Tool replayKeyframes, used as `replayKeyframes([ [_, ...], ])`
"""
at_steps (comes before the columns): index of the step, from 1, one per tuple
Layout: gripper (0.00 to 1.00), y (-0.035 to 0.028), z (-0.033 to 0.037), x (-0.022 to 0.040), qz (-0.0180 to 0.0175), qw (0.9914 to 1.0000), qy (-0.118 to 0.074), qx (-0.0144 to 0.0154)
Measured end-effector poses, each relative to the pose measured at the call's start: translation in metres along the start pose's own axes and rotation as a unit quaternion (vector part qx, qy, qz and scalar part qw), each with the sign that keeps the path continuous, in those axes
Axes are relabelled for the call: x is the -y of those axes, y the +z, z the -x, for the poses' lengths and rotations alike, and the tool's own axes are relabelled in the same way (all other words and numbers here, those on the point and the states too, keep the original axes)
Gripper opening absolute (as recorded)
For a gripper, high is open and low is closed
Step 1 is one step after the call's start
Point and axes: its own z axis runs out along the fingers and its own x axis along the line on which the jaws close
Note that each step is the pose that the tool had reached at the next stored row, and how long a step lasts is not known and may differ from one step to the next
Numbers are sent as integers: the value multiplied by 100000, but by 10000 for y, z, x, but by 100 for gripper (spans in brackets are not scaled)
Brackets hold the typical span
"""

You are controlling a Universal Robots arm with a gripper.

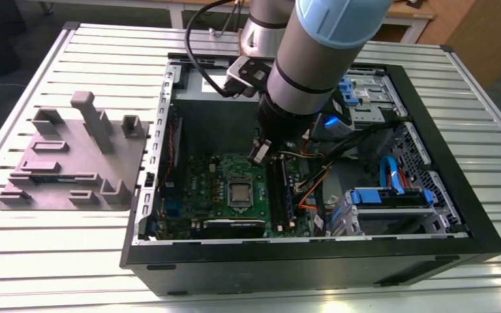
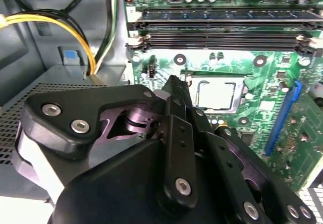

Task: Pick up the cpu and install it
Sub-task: 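Install the first cpu locking lever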

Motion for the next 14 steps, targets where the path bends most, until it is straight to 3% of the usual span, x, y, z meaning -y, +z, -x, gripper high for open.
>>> replayKeyframes([
  [14,10,-1,-7,3,1,100000,-69,-13],
])
